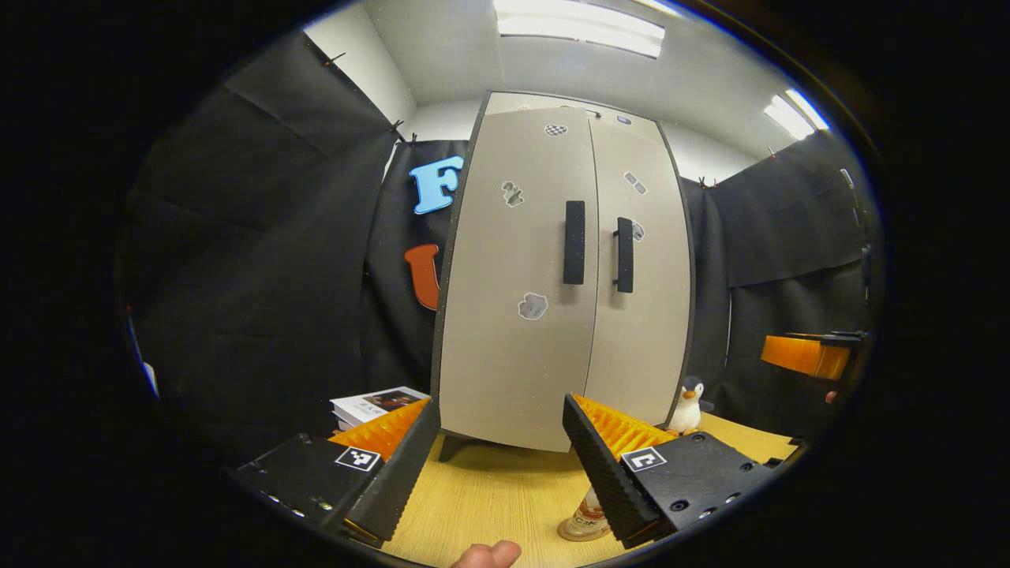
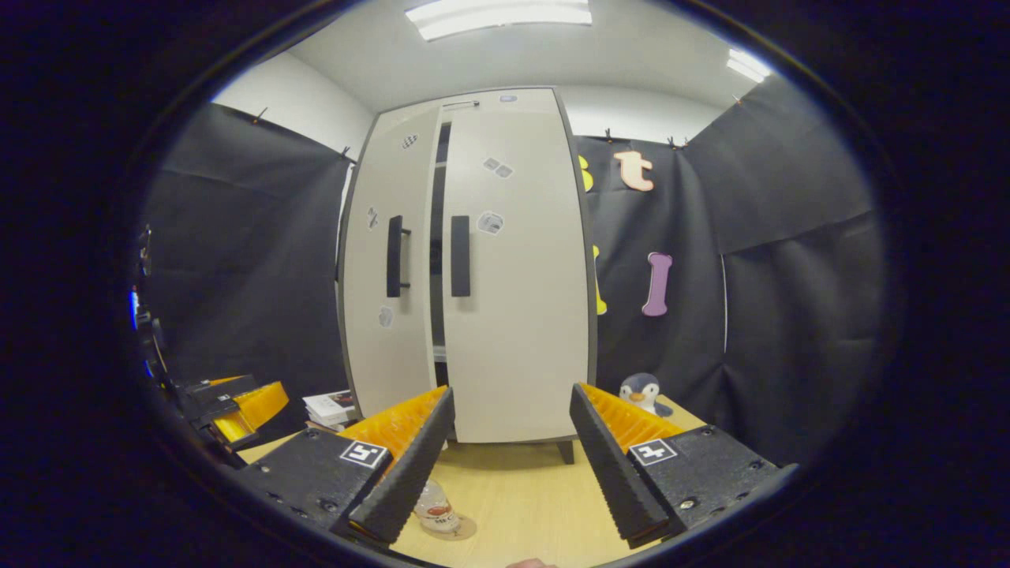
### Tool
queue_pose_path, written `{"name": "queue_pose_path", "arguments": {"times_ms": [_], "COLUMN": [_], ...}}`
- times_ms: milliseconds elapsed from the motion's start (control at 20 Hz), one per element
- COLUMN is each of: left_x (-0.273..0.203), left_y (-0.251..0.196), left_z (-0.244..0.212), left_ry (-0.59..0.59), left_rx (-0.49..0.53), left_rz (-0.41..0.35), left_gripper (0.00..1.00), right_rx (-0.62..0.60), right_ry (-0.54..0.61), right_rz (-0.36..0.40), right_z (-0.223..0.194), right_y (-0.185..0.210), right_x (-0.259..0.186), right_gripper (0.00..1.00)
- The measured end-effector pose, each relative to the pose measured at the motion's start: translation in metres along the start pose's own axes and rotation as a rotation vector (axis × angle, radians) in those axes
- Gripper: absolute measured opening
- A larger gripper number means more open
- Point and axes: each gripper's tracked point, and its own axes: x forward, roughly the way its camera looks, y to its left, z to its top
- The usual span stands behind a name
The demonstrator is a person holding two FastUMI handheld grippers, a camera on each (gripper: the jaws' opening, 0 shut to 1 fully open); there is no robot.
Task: Grasp the bottle in the cabinet with the left hand and place it on the coaster, then close the right door with the right hand and the left door with the left hand.
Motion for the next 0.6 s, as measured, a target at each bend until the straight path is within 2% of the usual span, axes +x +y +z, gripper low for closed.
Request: {"name": "queue_pose_path", "arguments": {"times_ms": [100,150,200,250,300,350,550,600], "left_x": [-0.0001,0.0001,0.0002,0.0001,0.0000,-0.0003,-0.0006,-0.0004], "left_y": [-0.0002,0.0000,-0.0001,-0.0001,-0.0002,0.0000,0.0000,0.0001], "left_z": [0.0003,0.0000,-0.0004,-0.0008,-0.0016,-0.0012,-0.0012,-0.0019], "left_ry": [0.000,-0.001,0.001,0.002,0.005,0.005,0.005,0.005], "left_rx": [0.000,-0.001,-0.002,-0.003,-0.003,-0.003,0.000,-0.001], "left_rz": [-0.001,-0.001,-0.002,-0.003,-0.005,-0.004,-0.003,-0.005], "left_gripper": [0.95,0.91,0.95,0.95,0.99,0.95,0.95,0.95], "right_rx": [0.001,-0.003,-0.006,-0.007,-0.004,-0.001,0.002,0.002], "right_ry": [-0.011,-0.013,-0.013,-0.012,-0.013,-0.010,-0.008,-0.008], "right_rz": [0.001,-0.001,-0.002,-0.002,-0.003,-0.003,-0.006,-0.006], "right_z": [0.0049,0.0065,0.0059,0.0051,0.0047,0.0044,0.0036,0.0034], "right_y": [0.0005,0.0000,-0.0003,-0.0008,-0.0010,-0.0008,-0.0027,-0.0044], "right_x": [0.0001,0.0007,-0.0010,-0.0008,-0.0006,-0.0002,0.0003,0.0008], "right_gripper": [0.96,0.94,0.96,0.96,0.94,0.96,0.94,0.96]}}
